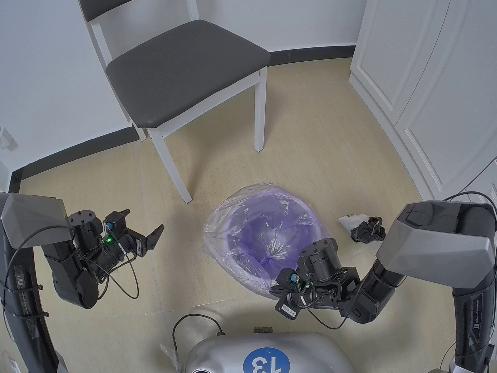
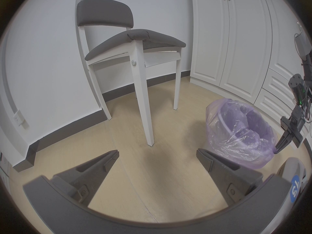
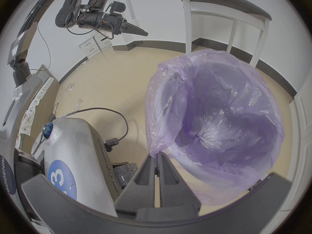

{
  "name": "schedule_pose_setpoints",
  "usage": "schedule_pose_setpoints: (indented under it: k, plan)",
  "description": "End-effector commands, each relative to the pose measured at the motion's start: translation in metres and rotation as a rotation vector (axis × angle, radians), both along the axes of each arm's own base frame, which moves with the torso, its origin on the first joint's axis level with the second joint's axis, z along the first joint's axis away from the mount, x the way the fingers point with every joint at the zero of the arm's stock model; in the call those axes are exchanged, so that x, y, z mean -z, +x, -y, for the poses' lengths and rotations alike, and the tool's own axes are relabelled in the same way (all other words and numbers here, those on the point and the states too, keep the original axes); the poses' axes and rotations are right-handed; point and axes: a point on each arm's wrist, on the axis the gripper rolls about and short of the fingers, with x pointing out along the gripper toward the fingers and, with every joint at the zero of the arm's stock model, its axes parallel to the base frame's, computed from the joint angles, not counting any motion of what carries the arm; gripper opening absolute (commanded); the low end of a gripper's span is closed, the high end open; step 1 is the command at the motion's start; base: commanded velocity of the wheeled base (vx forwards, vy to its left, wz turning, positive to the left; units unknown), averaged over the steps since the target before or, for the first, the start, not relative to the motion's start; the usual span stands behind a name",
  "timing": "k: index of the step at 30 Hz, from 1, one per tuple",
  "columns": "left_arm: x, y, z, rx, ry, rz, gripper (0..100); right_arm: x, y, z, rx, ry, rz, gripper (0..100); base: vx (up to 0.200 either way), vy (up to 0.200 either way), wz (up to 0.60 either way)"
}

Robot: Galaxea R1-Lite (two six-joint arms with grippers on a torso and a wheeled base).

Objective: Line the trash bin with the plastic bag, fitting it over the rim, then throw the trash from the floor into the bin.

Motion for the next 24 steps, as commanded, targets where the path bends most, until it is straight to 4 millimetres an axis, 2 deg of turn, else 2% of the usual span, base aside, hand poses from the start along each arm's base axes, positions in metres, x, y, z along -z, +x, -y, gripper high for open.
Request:
schedule_pose_setpoints:
  k: [1, 8, 14, 15, 24]
  plan:
    - [0.005, 0.004, 0.001, 0.003, 0.001, 0.006, 100, 0.014, 0.008, -0.004, -0.002, -0.008, 0.001, 0, 0.0, 0.0, 0.0]
    - [0.01, 0.002, 0.0, 0.002, 0.025, -0.009, 100, 0.025, 0.014, -0.009, -0.005, 0.011, 0.029, 0, 0.0, 0.0, 0.0]
    - [0.008, 0.002, 0.0, 0.004, 0.024, -0.004, 100, 0.014, 0.013, -0.006, 0.0, 0.022, 0.044, 0, 0.0, 0.0, 0.0]
    - [0.008, 0.002, 0.0, 0.004, 0.024, -0.004, 100, 0.012, 0.012, -0.005, 0.001, 0.024, 0.044, 100, 0.0, 0.0, 0.0]
    - [0.003, 0.001, 0.0, 0.003, 0.019, 0.008, 100, -0.002, 0.006, 0.001, 0.005, 0.033, 0.055, 100, 0.0, 0.0, 0.0]
